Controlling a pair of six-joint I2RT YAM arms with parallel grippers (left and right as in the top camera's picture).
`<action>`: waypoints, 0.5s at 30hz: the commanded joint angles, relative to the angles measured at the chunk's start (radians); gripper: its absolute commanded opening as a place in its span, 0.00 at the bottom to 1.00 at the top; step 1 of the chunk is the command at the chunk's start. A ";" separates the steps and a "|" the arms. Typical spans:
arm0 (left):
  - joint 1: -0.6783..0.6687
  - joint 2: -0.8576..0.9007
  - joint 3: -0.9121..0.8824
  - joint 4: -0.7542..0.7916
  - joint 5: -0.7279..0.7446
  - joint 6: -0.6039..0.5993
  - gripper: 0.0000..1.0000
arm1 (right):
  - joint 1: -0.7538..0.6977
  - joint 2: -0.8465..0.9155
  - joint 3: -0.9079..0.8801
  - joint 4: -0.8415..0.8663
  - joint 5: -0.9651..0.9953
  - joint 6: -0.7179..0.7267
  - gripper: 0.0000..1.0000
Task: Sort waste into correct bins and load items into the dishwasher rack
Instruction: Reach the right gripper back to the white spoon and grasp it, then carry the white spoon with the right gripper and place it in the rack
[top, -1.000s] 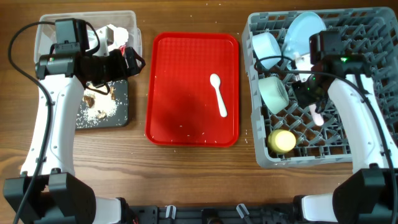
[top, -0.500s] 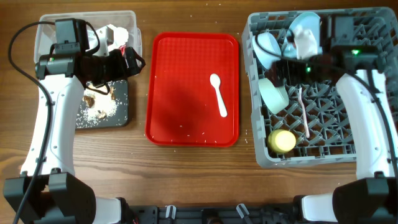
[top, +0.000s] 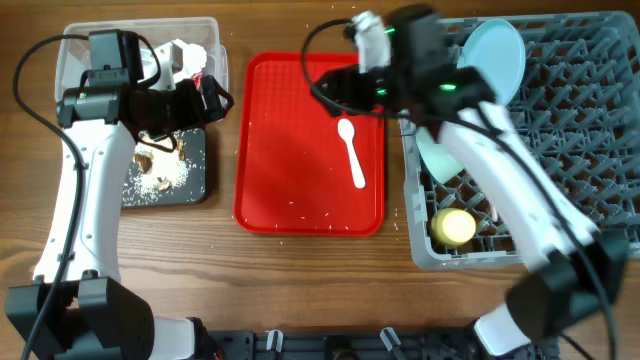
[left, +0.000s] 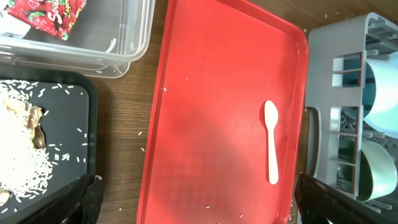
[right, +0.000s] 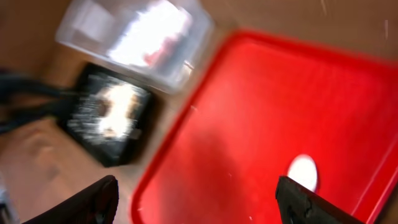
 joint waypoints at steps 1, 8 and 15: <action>0.003 -0.008 0.006 0.002 0.001 0.002 1.00 | -0.029 0.153 0.008 0.001 0.096 0.107 0.81; 0.003 -0.008 0.006 0.002 0.002 0.002 1.00 | -0.036 0.348 0.008 -0.003 0.130 0.076 0.66; 0.003 -0.008 0.006 0.002 0.001 0.002 1.00 | -0.038 0.458 0.008 -0.003 0.141 0.082 0.54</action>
